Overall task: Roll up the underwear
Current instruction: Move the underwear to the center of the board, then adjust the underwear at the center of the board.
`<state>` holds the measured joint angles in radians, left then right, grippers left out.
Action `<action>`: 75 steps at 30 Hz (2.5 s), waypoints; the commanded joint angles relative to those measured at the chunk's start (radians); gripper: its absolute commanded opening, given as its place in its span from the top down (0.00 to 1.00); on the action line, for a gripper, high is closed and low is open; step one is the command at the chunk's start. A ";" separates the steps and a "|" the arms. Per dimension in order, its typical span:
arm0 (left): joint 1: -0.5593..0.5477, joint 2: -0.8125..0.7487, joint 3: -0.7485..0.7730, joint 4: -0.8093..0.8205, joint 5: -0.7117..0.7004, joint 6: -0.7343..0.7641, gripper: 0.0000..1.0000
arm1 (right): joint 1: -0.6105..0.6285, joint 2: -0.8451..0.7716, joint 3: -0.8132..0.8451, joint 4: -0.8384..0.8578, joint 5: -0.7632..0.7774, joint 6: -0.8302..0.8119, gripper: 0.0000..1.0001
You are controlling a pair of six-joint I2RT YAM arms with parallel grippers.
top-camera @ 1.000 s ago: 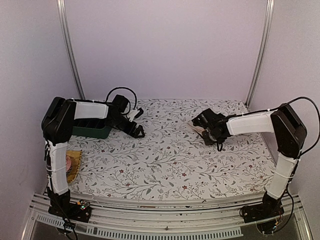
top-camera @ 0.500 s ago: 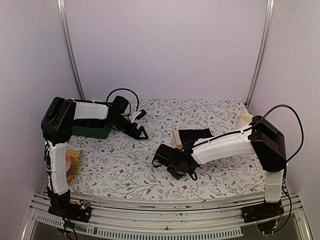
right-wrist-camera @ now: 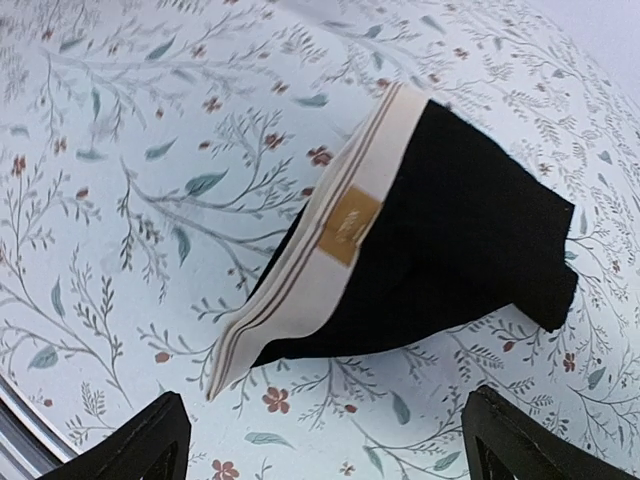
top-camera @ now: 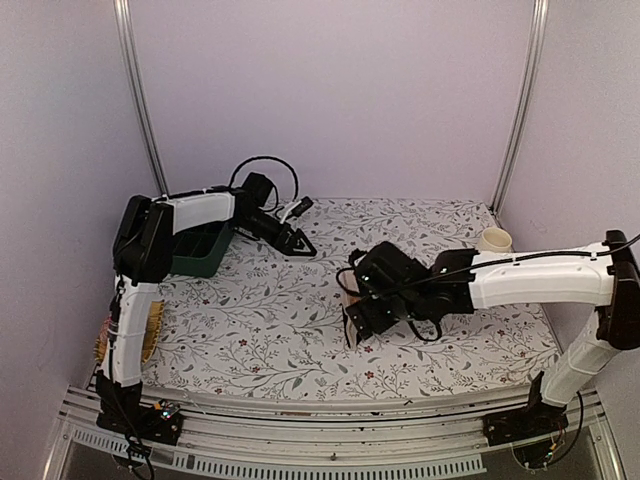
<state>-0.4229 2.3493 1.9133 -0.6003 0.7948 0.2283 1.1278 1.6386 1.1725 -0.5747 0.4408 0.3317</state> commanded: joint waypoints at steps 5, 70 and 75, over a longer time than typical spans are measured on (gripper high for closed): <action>-0.074 0.152 0.222 -0.136 0.043 0.011 0.02 | -0.292 -0.146 -0.164 0.253 -0.068 0.010 0.02; -0.249 -0.111 0.110 -0.079 -0.407 0.313 1.00 | -0.374 -0.203 -0.222 0.542 -0.286 -0.540 0.01; -0.275 -0.258 -0.132 0.009 -0.433 0.428 1.00 | -0.381 -0.187 -0.247 0.648 -0.390 -0.745 0.01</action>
<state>-0.6678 2.1494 1.9331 -0.6453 0.4103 0.5285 0.7578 1.4429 0.9340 -0.0467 0.1703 -0.1989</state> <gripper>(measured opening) 0.009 0.989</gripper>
